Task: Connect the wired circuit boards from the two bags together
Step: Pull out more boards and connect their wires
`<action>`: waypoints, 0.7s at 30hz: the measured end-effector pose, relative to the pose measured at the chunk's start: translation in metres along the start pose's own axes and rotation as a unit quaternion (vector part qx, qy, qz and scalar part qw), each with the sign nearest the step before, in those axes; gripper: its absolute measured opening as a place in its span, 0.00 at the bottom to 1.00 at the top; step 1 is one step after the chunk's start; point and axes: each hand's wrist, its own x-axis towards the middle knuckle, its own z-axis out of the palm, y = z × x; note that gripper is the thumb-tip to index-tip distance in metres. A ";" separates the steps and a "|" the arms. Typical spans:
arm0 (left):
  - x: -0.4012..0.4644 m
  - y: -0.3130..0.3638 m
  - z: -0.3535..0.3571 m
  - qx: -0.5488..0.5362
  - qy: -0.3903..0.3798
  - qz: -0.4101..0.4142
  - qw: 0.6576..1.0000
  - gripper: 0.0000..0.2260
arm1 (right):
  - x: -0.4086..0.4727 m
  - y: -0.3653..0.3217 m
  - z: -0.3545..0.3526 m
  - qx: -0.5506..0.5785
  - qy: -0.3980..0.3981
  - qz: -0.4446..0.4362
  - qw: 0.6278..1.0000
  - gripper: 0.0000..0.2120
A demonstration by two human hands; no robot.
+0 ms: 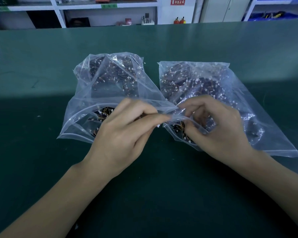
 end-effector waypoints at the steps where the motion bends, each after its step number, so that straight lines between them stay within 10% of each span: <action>1: 0.000 -0.001 0.000 0.013 -0.007 0.013 1.000 0.10 | 0.000 0.000 0.000 0.005 -0.002 -0.003 1.000 0.19; 11: 0.006 0.017 0.007 0.182 -0.031 0.049 0.982 0.10 | -0.002 -0.002 0.003 0.033 -0.019 -0.010 0.999 0.17; 21: 0.011 0.028 0.025 0.255 -0.234 -0.007 0.938 0.11 | -0.004 -0.003 0.008 0.023 -0.045 -0.004 0.999 0.20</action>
